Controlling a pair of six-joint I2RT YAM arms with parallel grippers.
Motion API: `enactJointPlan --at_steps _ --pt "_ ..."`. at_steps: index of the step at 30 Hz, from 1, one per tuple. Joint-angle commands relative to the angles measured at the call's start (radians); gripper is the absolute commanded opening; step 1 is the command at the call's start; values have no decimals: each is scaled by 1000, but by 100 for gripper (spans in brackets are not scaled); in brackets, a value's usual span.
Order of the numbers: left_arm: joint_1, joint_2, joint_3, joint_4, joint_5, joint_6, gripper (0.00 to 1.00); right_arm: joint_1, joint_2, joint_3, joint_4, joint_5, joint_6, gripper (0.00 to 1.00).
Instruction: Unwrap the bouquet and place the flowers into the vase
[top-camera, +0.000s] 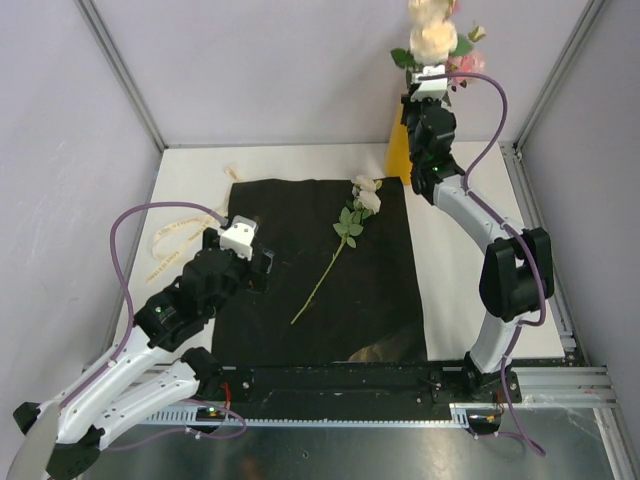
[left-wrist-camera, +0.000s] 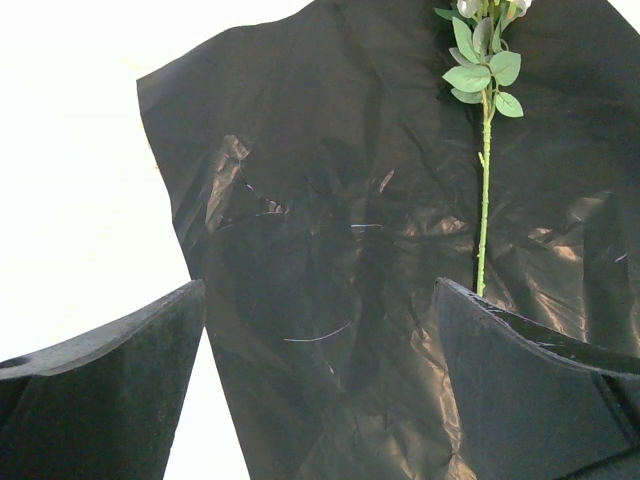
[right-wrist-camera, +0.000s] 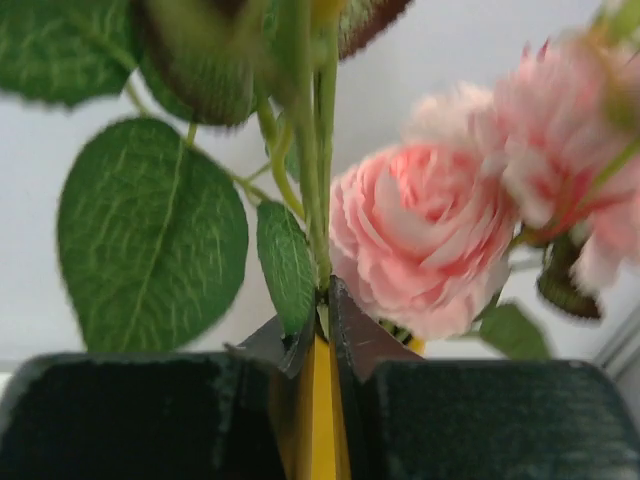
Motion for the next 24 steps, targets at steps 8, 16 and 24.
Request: enactJointPlan --at_steps 8,16,24 --pt "0 -5 -2 22 7 16 100 42 -185 -110 -278 45 197 48" --pt "1 1 -2 22 20 18 100 91 -341 -197 -580 67 414 70" --pt "1 -3 -2 24 9 21 100 123 -475 -343 -766 -115 775 68"
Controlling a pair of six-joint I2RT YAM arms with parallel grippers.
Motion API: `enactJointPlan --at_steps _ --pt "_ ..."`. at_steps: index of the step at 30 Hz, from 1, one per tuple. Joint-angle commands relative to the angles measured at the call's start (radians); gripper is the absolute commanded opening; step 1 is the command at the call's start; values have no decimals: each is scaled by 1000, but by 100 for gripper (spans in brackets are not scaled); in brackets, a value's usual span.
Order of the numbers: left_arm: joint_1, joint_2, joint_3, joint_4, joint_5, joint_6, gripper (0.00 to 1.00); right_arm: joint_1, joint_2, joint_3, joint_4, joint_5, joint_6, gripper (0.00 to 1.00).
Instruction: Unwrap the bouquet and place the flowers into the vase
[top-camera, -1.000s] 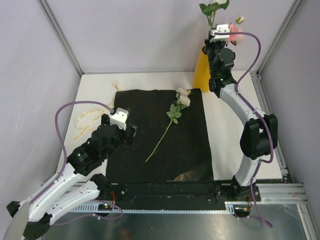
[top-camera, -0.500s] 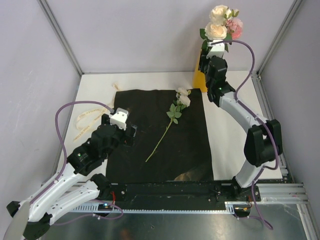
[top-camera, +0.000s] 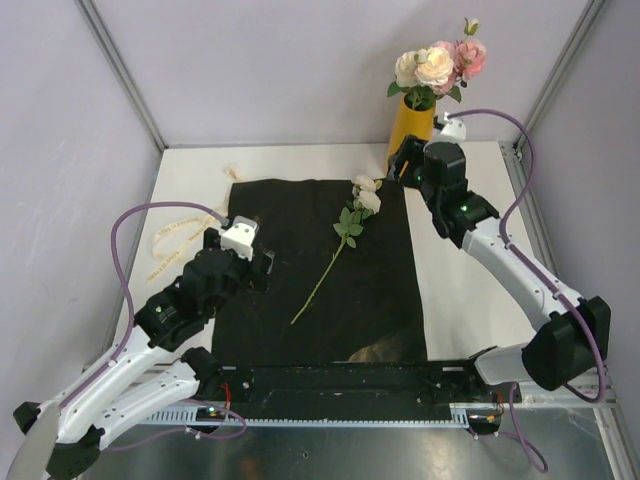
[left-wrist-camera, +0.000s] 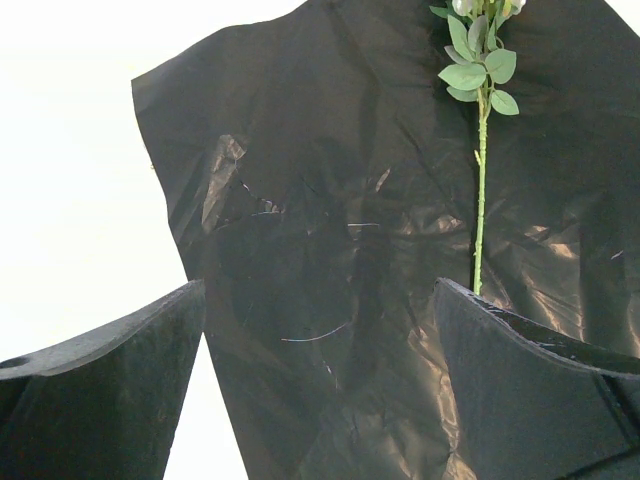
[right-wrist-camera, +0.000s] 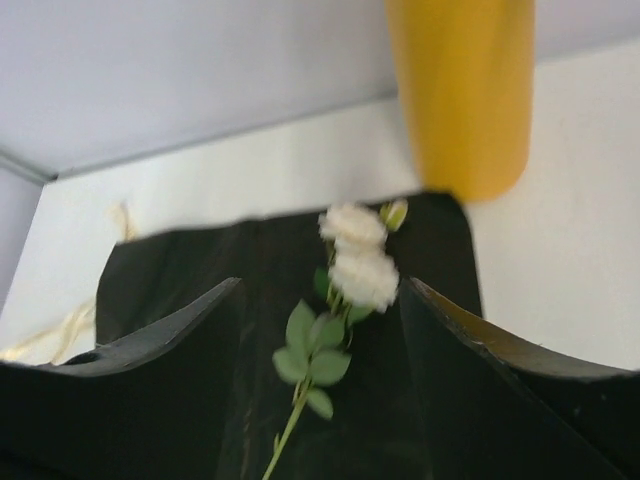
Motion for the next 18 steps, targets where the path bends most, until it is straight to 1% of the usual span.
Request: enactJointPlan --at_steps 1,8,11,13,18 --pt "1 -5 0 23 1 20 100 30 -72 -123 -90 -107 261 67" --pt "0 -5 0 23 6 18 100 64 -116 -413 72 -113 517 64" --pt "0 -7 -1 23 2 16 100 78 -98 -513 211 -133 636 62" --pt "1 -7 -2 23 2 17 100 92 -63 -542 272 -139 673 61" --pt "1 -5 -2 23 5 15 100 134 59 -551 376 -145 730 61"
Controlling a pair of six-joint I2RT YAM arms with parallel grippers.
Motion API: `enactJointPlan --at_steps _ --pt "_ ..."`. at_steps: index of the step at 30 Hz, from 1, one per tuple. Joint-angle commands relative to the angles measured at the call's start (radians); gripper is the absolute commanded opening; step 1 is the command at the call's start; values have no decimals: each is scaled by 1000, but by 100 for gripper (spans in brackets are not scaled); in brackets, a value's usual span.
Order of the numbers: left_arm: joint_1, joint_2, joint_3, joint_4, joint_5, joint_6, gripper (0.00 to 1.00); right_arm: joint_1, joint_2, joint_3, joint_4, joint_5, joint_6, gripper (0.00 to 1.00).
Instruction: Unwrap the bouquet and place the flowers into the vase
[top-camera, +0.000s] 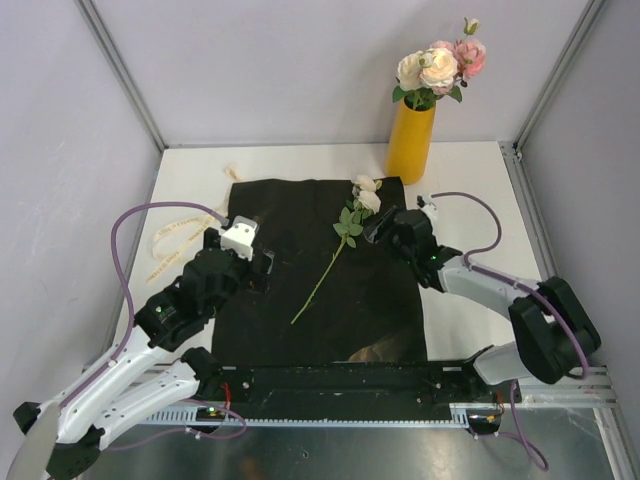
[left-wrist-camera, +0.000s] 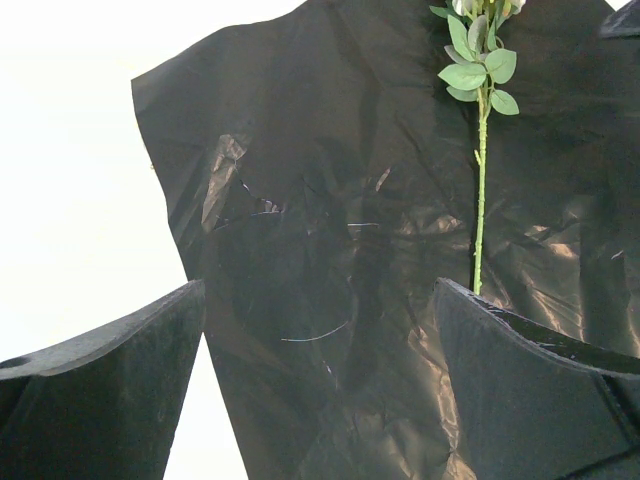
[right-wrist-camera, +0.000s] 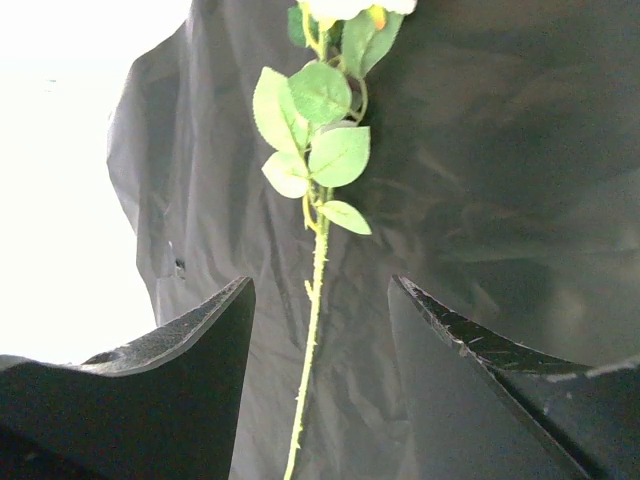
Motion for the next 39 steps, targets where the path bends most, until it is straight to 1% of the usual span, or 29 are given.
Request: enactJointPlan --at_steps 1,6,11,15,22,25,29,39 --pt "1 -6 -2 23 4 15 100 31 94 3 195 -9 118 61" --pt "1 -4 -2 22 10 13 100 48 191 15 292 -20 167 60" --pt "1 -4 -1 23 11 13 100 70 307 72 305 -18 165 58" --pt "1 -5 -2 23 12 13 100 77 375 84 305 29 180 56" --pt "1 -6 -2 23 5 14 100 80 458 90 455 -41 112 54" --pt "1 -5 -3 22 3 14 100 79 495 100 478 -55 96 54" --pt "1 -7 -2 23 1 14 100 77 526 103 494 -61 92 53" --pt "1 -10 -4 23 -2 13 100 78 522 103 523 -69 74 44"
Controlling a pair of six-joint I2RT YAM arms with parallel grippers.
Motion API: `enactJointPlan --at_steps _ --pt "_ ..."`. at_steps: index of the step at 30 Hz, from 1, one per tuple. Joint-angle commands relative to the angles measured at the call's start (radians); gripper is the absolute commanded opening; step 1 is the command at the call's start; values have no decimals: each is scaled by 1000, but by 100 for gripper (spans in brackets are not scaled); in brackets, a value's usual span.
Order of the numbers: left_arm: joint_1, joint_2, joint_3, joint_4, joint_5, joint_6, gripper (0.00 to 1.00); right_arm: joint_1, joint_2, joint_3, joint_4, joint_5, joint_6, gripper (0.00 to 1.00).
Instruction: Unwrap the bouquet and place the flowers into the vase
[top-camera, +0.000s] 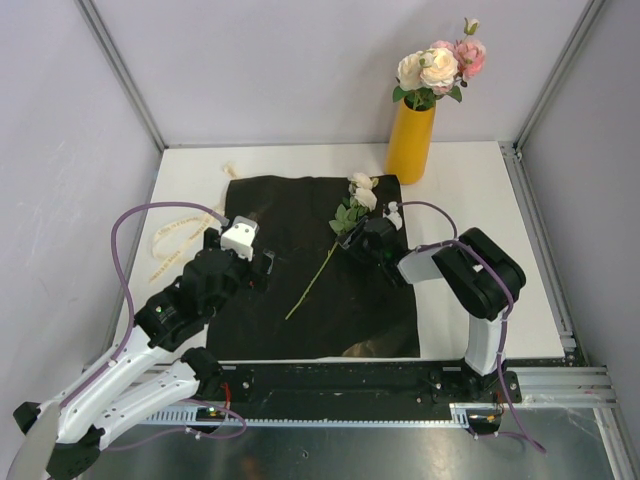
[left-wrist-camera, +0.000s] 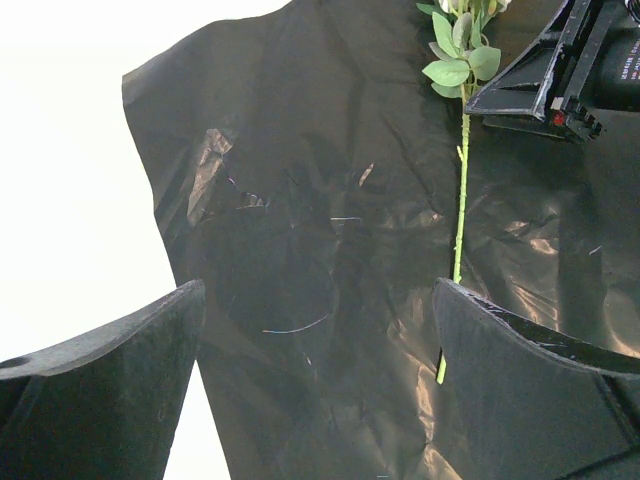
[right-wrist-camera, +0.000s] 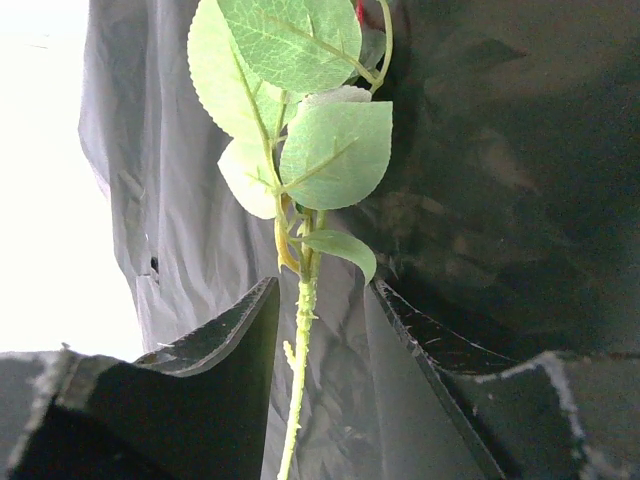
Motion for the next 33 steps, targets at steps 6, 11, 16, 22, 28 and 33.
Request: enactJointPlan --at_steps 6,11,16,22,28,33 --pt "1 -8 -2 23 1 14 100 2 -6 22 67 -8 -52 44" --pt "0 -11 -3 22 -2 14 100 0 11 23 93 -14 -49 42" --pt "1 -11 -3 23 -2 13 100 0 29 42 99 -29 -57 42" --pt "0 -12 -3 22 -3 14 100 -1 40 62 65 -21 -53 42" --pt "0 -13 -3 23 -4 13 100 -3 53 89 31 -17 -48 38" --pt "1 -17 -3 22 -5 13 100 -8 56 119 -41 3 -35 34"
